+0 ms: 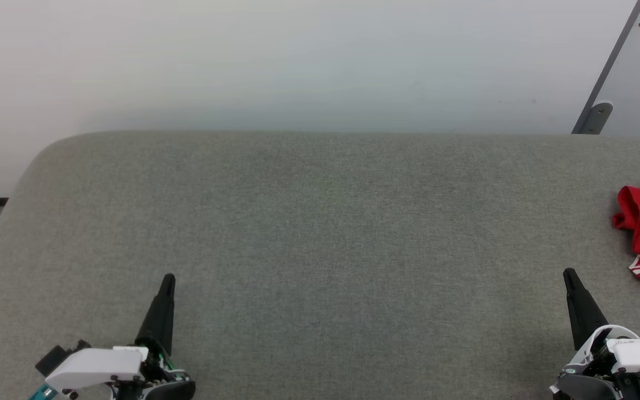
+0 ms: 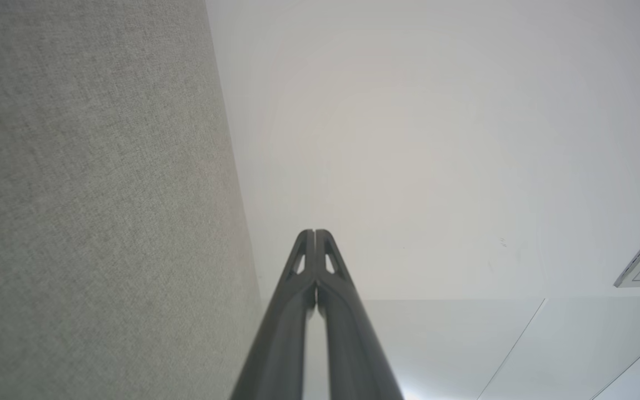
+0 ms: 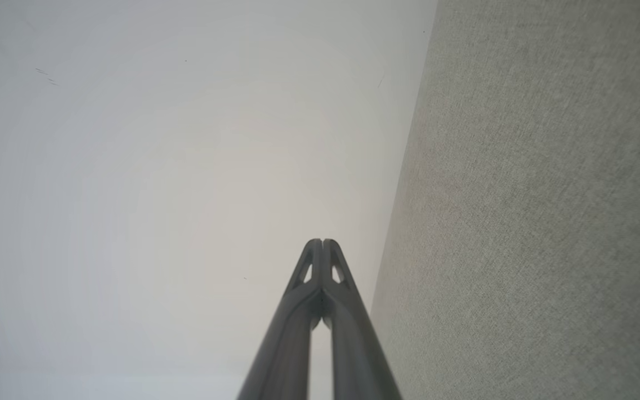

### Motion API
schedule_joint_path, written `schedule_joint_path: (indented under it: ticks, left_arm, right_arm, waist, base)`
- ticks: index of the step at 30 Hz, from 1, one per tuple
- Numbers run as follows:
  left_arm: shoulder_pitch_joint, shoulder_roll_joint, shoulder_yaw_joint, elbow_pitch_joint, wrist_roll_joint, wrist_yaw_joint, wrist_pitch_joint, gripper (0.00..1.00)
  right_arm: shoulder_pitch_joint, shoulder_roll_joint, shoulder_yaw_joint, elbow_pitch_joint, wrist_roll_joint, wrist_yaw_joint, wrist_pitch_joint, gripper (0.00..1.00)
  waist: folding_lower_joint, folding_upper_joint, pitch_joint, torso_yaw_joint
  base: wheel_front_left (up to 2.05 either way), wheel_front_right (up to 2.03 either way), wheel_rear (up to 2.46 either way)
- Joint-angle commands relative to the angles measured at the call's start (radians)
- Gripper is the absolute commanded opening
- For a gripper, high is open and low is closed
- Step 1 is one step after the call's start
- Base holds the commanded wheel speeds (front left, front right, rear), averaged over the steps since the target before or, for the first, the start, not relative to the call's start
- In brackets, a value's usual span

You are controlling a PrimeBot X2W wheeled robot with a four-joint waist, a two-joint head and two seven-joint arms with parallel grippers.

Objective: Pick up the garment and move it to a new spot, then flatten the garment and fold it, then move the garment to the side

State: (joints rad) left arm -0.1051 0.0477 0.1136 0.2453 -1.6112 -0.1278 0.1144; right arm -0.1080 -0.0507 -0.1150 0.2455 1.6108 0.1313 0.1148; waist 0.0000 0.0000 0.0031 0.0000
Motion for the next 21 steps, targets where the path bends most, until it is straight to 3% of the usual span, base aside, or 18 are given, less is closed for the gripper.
schedule_joint_path:
  ticks: [1,21]
  left_arm:
    - [-0.009,0.001,0.002,-0.001,-0.003,-0.005,0.003,0.00]
    - [-0.009,0.001,0.002,-0.001,-0.003,-0.005,0.003,0.00]
  right_arm:
    - [-0.003,0.003,0.001,-0.001,0.004,-0.001,0.002,0.00]
    - [-0.003,0.003,0.001,-0.001,0.004,-0.001,0.002,0.00]
  waist:
    - [0.0000,0.0000,0.000,0.000]
    - [0.0000,0.0000,0.000,0.000]
  base:
    - [0.00,0.00,0.00]
    - [0.00,0.00,0.00]
